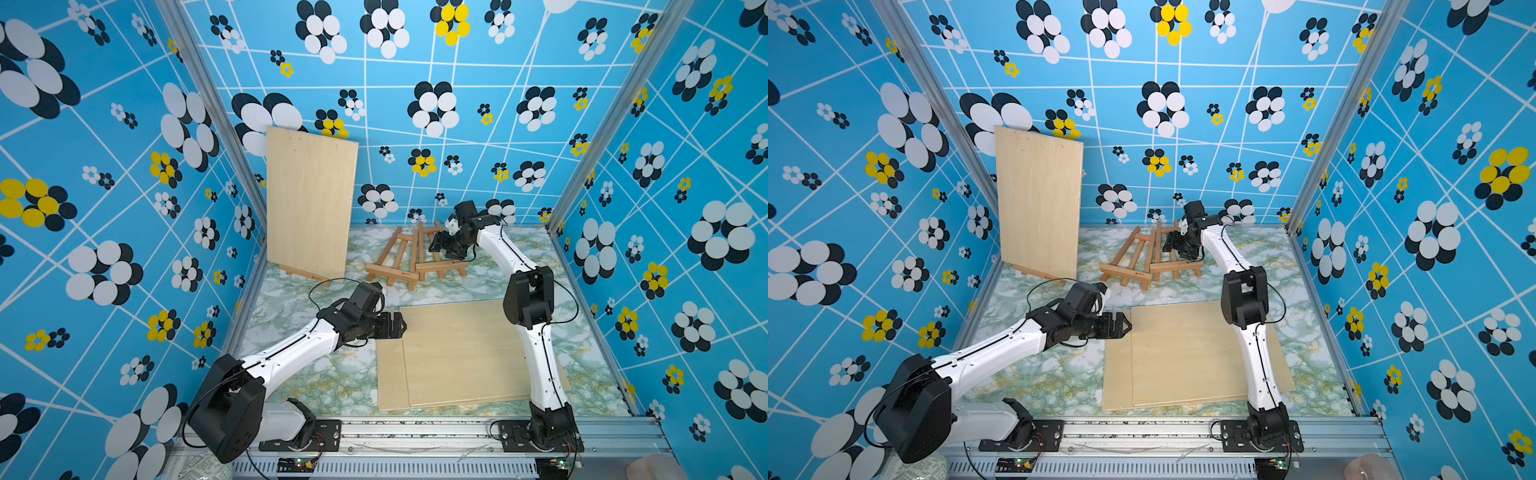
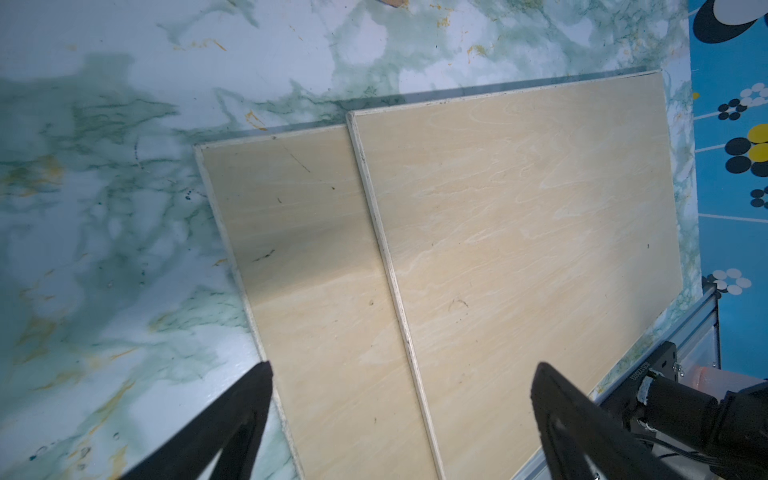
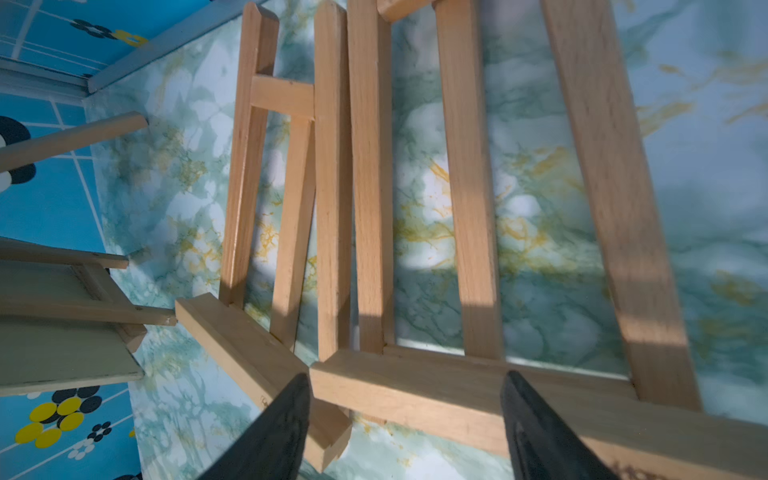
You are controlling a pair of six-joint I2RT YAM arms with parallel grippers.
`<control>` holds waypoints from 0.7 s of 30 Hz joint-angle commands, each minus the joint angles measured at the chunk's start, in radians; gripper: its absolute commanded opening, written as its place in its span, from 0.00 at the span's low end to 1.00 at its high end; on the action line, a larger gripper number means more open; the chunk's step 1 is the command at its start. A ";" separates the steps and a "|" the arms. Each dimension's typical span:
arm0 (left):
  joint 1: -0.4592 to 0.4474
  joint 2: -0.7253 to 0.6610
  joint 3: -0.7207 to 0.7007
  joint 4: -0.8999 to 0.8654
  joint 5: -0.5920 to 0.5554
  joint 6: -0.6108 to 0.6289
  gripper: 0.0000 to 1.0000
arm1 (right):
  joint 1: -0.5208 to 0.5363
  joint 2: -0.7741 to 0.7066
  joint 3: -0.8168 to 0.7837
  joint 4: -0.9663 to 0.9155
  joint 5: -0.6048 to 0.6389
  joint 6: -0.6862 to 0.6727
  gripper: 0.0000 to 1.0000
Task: Assemble the easel
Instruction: Move the easel to the center of the board.
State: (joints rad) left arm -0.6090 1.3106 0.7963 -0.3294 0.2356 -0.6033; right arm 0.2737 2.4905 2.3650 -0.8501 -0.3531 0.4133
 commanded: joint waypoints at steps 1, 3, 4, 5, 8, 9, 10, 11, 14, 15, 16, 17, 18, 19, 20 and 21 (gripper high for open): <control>0.021 -0.047 -0.027 -0.039 -0.013 -0.010 0.99 | 0.002 0.063 0.091 -0.031 0.021 0.022 0.74; 0.031 -0.070 -0.034 -0.049 -0.018 -0.008 0.99 | 0.001 0.099 0.139 -0.059 0.043 0.023 0.74; 0.038 -0.080 -0.037 -0.052 -0.020 -0.007 0.99 | 0.001 0.117 0.165 -0.077 0.051 0.022 0.74; 0.043 -0.087 -0.037 -0.055 -0.021 -0.006 0.99 | 0.000 0.129 0.180 -0.086 0.055 0.021 0.74; 0.056 -0.101 -0.044 -0.058 -0.020 -0.004 0.99 | 0.001 0.150 0.188 -0.090 0.055 0.024 0.74; 0.059 -0.103 -0.046 -0.059 -0.018 -0.004 0.99 | 0.001 0.154 0.186 -0.090 0.057 0.026 0.74; 0.061 -0.105 -0.049 -0.058 -0.018 -0.004 0.99 | 0.000 0.155 0.179 -0.088 0.057 0.027 0.74; 0.061 -0.106 -0.052 -0.057 -0.017 -0.004 0.99 | 0.001 0.154 0.172 -0.086 0.062 0.030 0.74; 0.065 -0.109 -0.052 -0.056 -0.017 -0.006 0.99 | -0.001 0.138 0.131 -0.081 0.098 0.031 0.74; 0.066 -0.109 -0.049 -0.057 -0.018 -0.005 0.99 | -0.005 0.127 0.111 -0.080 0.113 0.031 0.75; 0.068 -0.109 -0.046 -0.057 -0.023 -0.003 0.99 | -0.012 0.114 0.085 -0.076 0.126 0.037 0.75; 0.069 -0.109 -0.044 -0.059 -0.025 -0.001 0.99 | -0.018 0.098 0.055 -0.068 0.142 0.045 0.74; 0.069 -0.107 -0.039 -0.058 -0.027 0.001 0.99 | -0.029 0.077 0.011 -0.054 0.157 0.056 0.75; 0.069 -0.104 -0.035 -0.059 -0.026 0.004 0.99 | -0.043 0.056 -0.032 -0.035 0.164 0.065 0.75; 0.069 -0.100 -0.031 -0.060 -0.025 0.006 0.99 | -0.055 0.035 -0.076 -0.013 0.171 0.074 0.75; 0.070 -0.096 -0.028 -0.059 -0.024 0.009 0.99 | -0.071 0.012 -0.121 0.006 0.181 0.081 0.74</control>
State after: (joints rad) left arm -0.5491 1.2205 0.7601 -0.3714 0.2241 -0.6090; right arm 0.2504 2.5656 2.3302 -0.8444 -0.2451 0.4549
